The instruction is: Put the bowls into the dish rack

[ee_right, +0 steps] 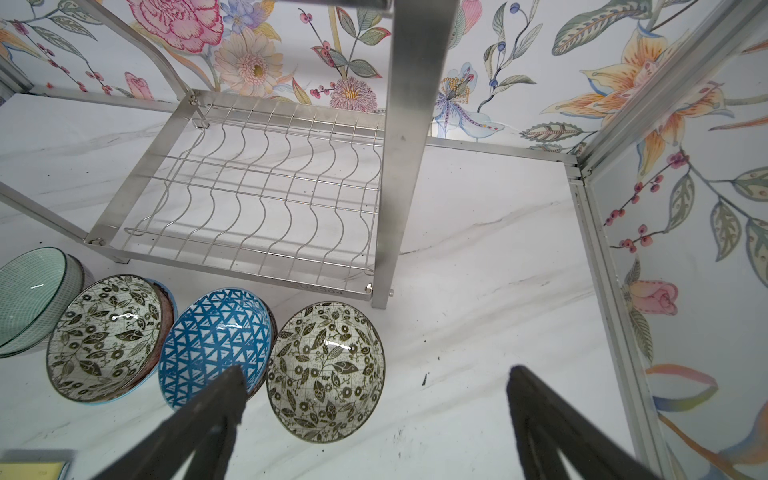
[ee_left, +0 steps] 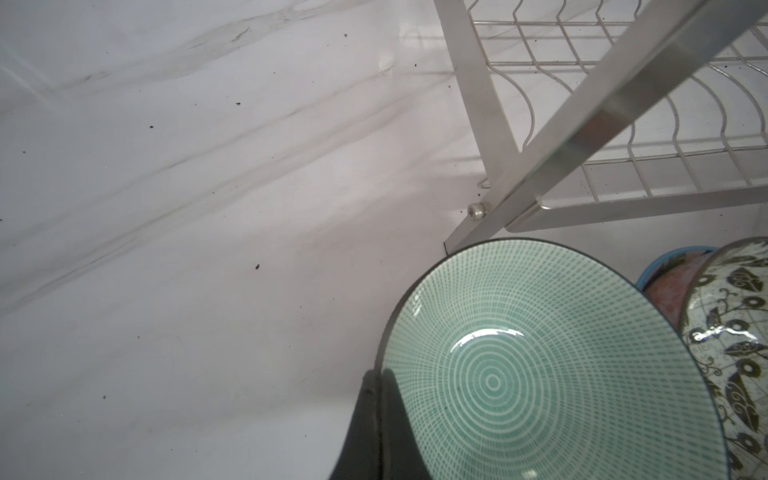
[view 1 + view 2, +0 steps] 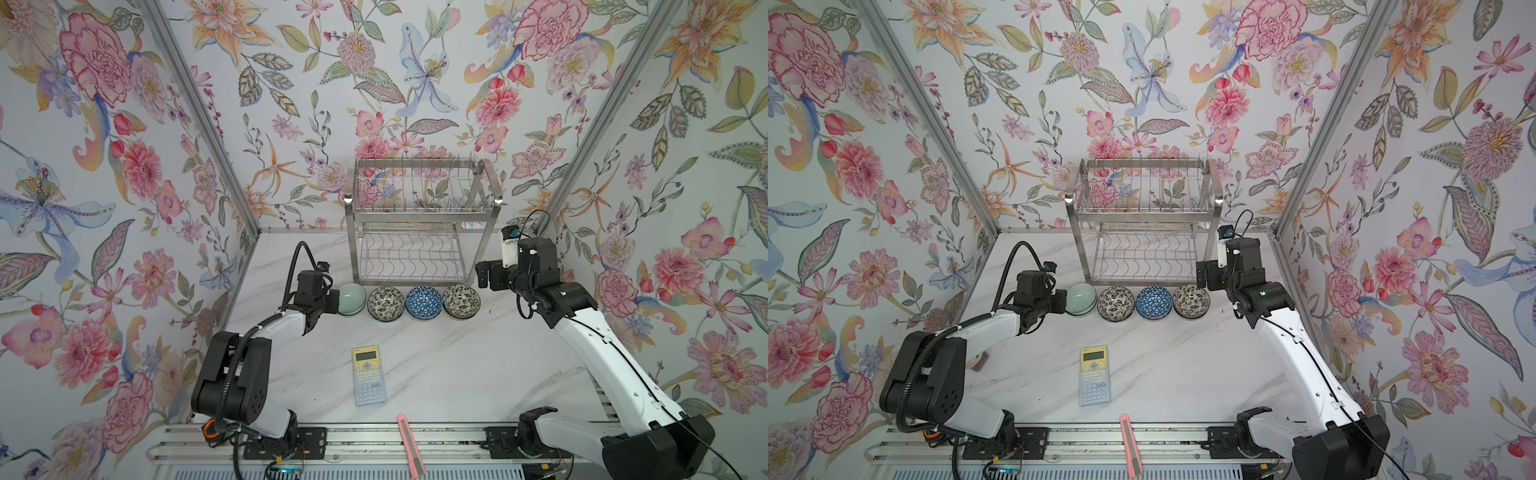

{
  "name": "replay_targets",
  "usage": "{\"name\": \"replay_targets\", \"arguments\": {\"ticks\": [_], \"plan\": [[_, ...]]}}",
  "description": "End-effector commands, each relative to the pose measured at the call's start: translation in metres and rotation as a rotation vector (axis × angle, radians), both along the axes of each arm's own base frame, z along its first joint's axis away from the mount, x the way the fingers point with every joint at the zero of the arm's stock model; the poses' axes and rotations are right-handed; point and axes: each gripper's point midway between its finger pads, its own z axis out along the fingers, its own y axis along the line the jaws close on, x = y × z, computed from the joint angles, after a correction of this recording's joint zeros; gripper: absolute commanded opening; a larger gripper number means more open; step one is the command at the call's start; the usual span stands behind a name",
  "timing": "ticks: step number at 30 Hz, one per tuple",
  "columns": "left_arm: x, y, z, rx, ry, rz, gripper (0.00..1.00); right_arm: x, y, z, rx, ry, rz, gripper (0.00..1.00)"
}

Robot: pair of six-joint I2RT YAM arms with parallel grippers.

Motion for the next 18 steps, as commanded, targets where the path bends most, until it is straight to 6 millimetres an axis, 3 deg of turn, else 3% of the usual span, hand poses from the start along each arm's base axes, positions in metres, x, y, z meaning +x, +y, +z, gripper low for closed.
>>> {"name": "replay_targets", "arguments": {"ticks": [1,9,14,16,18], "plan": [[-0.001,-0.002,-0.004,0.002,0.019,-0.006,0.0,-0.002,0.0,-0.006,0.009,0.018,-0.001,0.99],[-0.002,0.0,0.017,0.015,-0.023,-0.001,0.0,-0.002,0.0,-0.006,0.01,0.016,-0.003,0.99],[-0.003,-0.009,0.03,0.015,-0.047,-0.032,0.0,-0.001,0.001,-0.007,0.011,0.02,-0.003,0.99],[-0.005,-0.018,0.033,0.011,-0.055,-0.062,0.16,-0.001,0.001,-0.008,0.012,0.022,0.0,0.99],[-0.006,-0.028,0.035,0.003,-0.061,-0.09,0.43,-0.001,0.001,-0.008,0.012,0.023,0.001,0.99]]}}
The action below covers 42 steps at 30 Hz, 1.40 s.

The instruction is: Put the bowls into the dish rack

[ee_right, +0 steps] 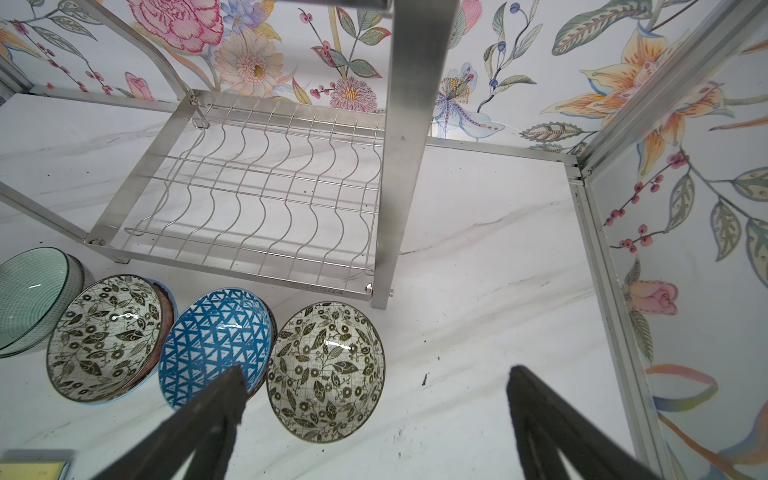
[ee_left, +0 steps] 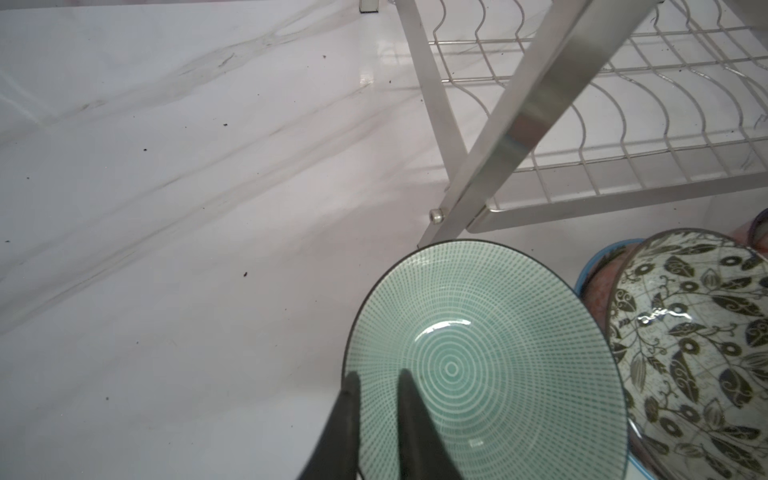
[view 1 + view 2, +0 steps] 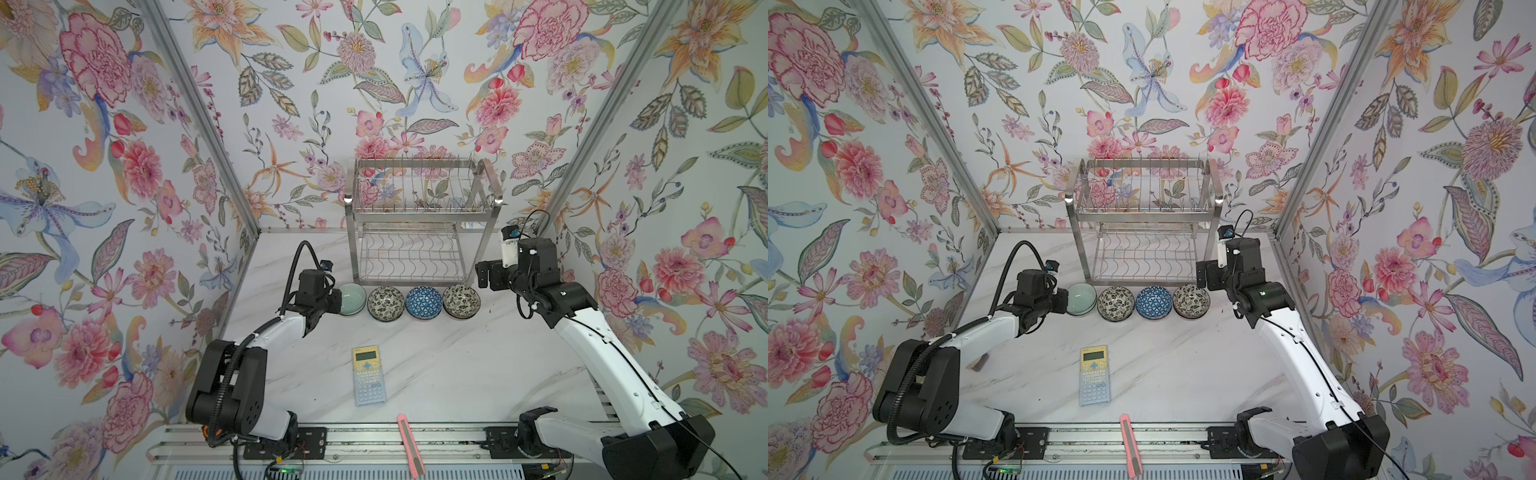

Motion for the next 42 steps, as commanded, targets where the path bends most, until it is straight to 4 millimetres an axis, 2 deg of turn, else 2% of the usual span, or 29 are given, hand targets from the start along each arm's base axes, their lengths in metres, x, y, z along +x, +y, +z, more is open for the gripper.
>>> {"name": "replay_targets", "arguments": {"ticks": [1,5,12,18,22,23,30,42], "plan": [[0.001,-0.015,0.017,-0.005,-0.035,-0.052,0.54,-0.001,0.001,-0.008,0.012,0.021,0.0,0.99],[-0.001,-0.026,0.015,-0.013,-0.034,-0.082,0.98,0.0,0.002,-0.008,0.013,0.022,0.003,0.99],[0.0,-0.036,0.004,0.005,-0.003,-0.096,0.99,0.0,0.003,-0.008,0.015,0.026,0.006,0.99],[0.002,-0.028,-0.008,0.097,0.029,-0.059,0.99,-0.001,0.003,-0.008,0.015,0.024,0.005,0.99],[0.003,-0.029,-0.007,0.121,0.024,-0.056,0.99,0.0,0.003,-0.011,0.015,0.031,0.006,0.99],[0.003,-0.03,-0.019,0.135,0.054,-0.058,0.99,0.0,0.003,-0.011,0.014,0.032,0.005,0.99],[0.003,-0.029,-0.025,0.192,0.071,-0.05,0.99,0.0,0.002,-0.011,0.011,0.032,0.003,0.99],[0.005,-0.023,-0.024,0.284,0.07,-0.03,0.99,-0.001,0.002,-0.011,0.009,0.031,0.002,0.99]]}}
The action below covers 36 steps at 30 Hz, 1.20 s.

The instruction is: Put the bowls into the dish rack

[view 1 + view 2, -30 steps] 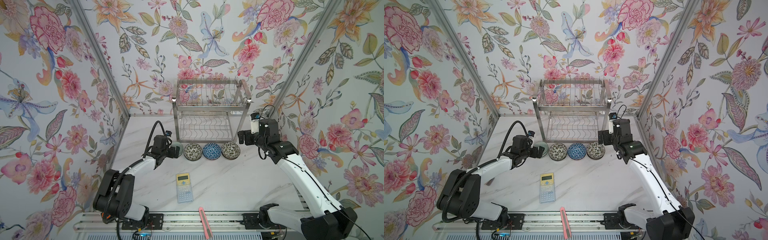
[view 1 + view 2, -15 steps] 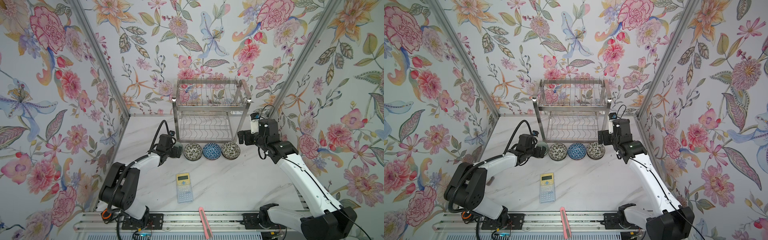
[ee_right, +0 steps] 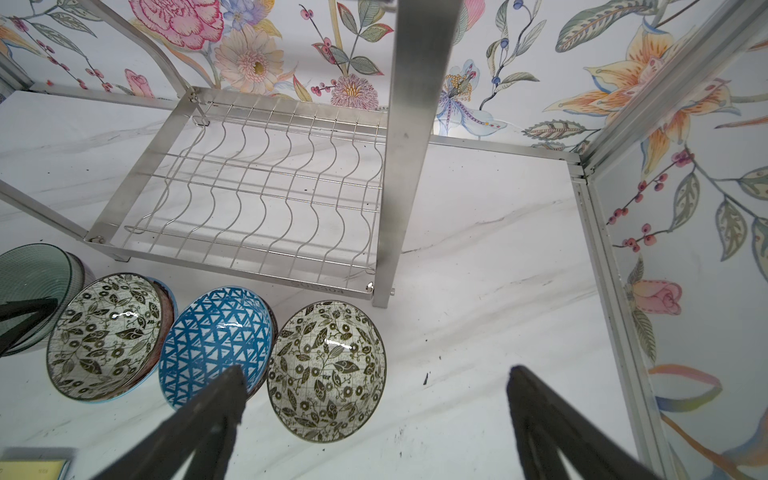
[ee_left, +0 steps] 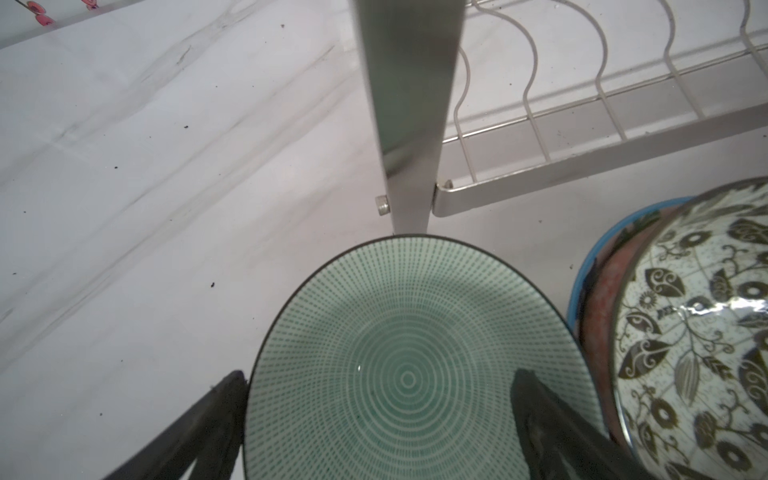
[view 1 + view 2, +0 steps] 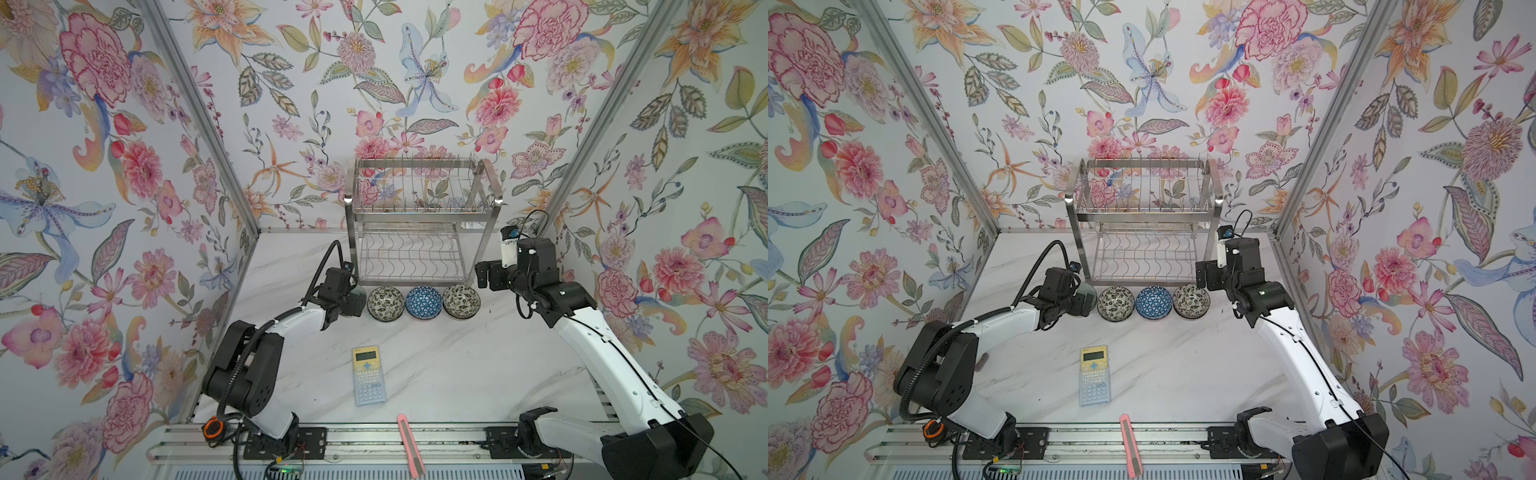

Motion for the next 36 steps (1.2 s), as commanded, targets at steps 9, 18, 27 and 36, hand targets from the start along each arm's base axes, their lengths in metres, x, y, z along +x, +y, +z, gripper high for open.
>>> {"name": "replay_targets", "arguments": {"ticks": [9,18,27,36], "plan": [[0.003,0.006,-0.002,0.021,0.0,0.009,0.96,-0.002,0.001,-0.008,0.011,0.021,-0.001,0.99],[0.004,0.01,-0.006,-0.031,0.01,0.021,0.69,-0.003,0.001,-0.008,0.011,0.022,-0.001,0.99],[0.003,0.021,-0.007,-0.026,0.015,0.043,0.46,-0.003,0.001,-0.009,0.011,0.024,-0.002,0.99],[0.002,0.027,-0.007,-0.008,0.018,0.057,0.26,-0.002,0.001,-0.009,0.012,0.023,-0.002,0.99]]}}
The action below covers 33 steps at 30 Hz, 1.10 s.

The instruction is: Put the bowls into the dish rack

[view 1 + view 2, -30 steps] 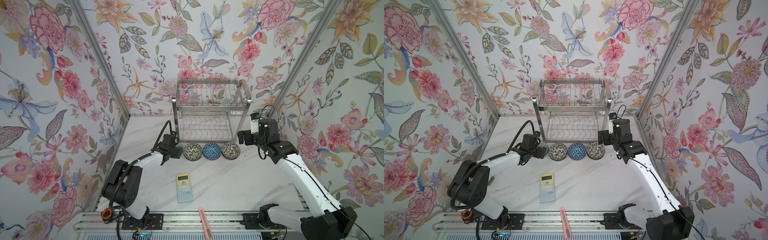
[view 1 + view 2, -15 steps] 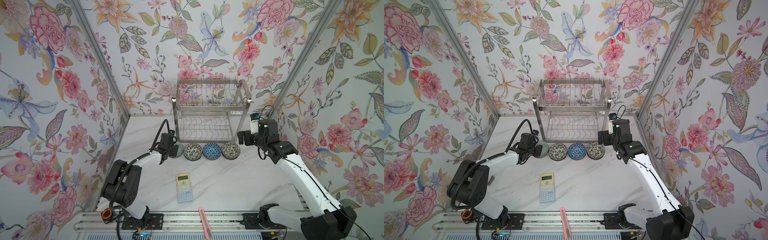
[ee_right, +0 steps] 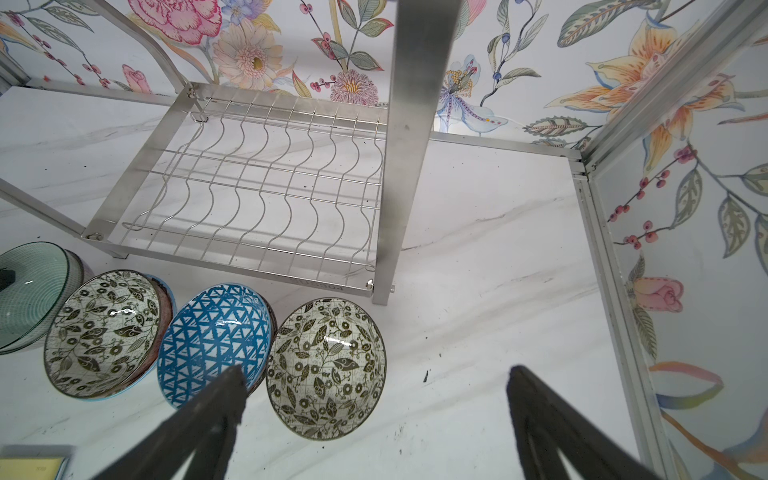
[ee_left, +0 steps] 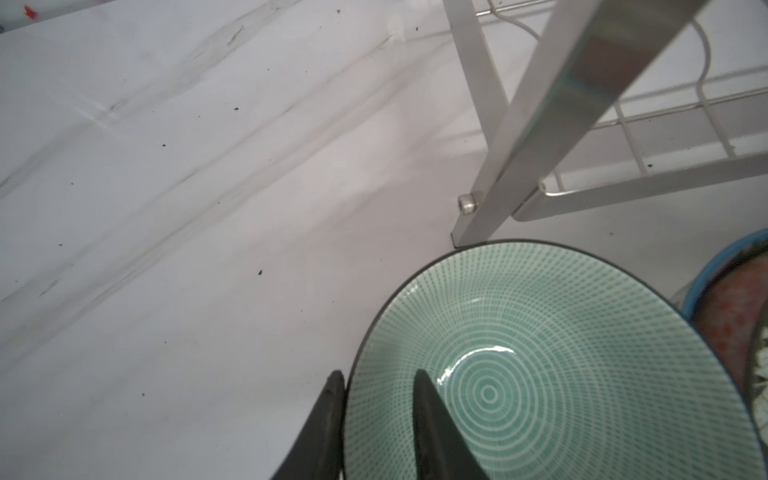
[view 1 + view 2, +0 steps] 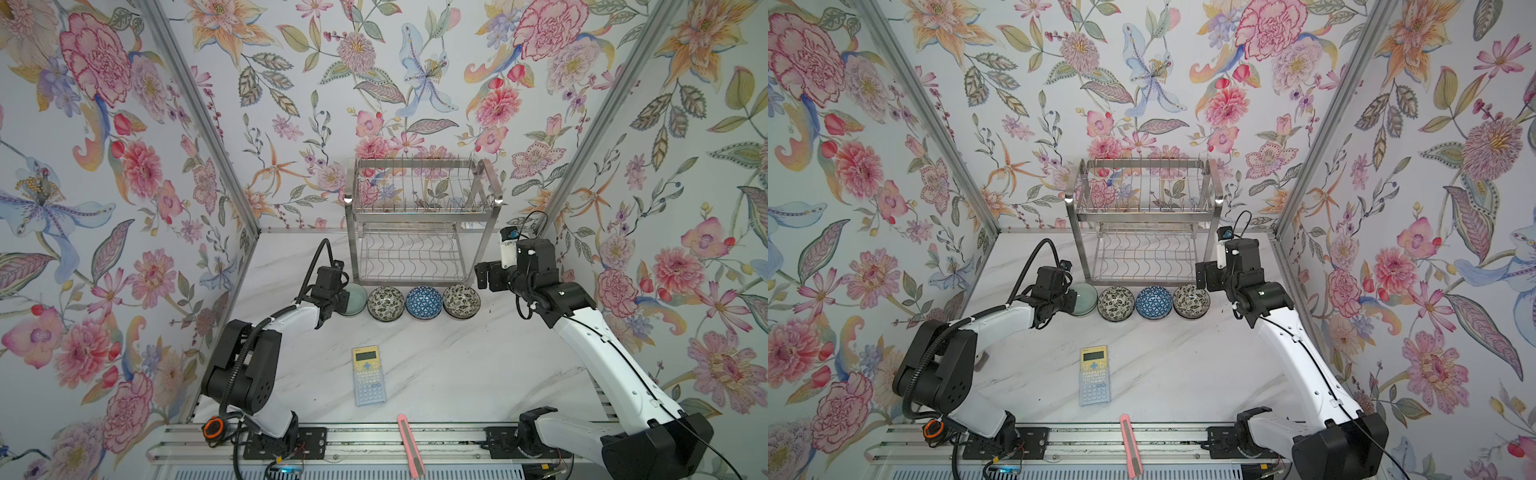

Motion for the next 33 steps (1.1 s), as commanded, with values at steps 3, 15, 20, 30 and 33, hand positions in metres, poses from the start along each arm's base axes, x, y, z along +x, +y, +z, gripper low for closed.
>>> {"name": "replay_targets", "arguments": {"ticks": [3,15,20,30,33], "plan": [[-0.005,-0.001,-0.002,-0.001,0.017,-0.014,0.2,-0.002,0.001,-0.006,0.014,0.019,-0.002,0.99],[-0.006,0.002,0.003,0.015,0.009,-0.016,0.02,-0.001,0.002,-0.006,0.018,0.019,0.001,0.99],[-0.006,0.005,0.005,0.019,0.009,-0.013,0.0,-0.001,0.003,-0.005,0.02,0.019,0.003,0.99],[-0.008,0.006,0.043,-0.017,-0.101,-0.002,0.0,-0.003,0.003,-0.005,0.025,0.017,0.005,0.99],[-0.009,0.006,0.057,-0.034,-0.138,-0.001,0.0,-0.003,0.004,-0.005,0.029,0.018,0.005,0.99]]}}
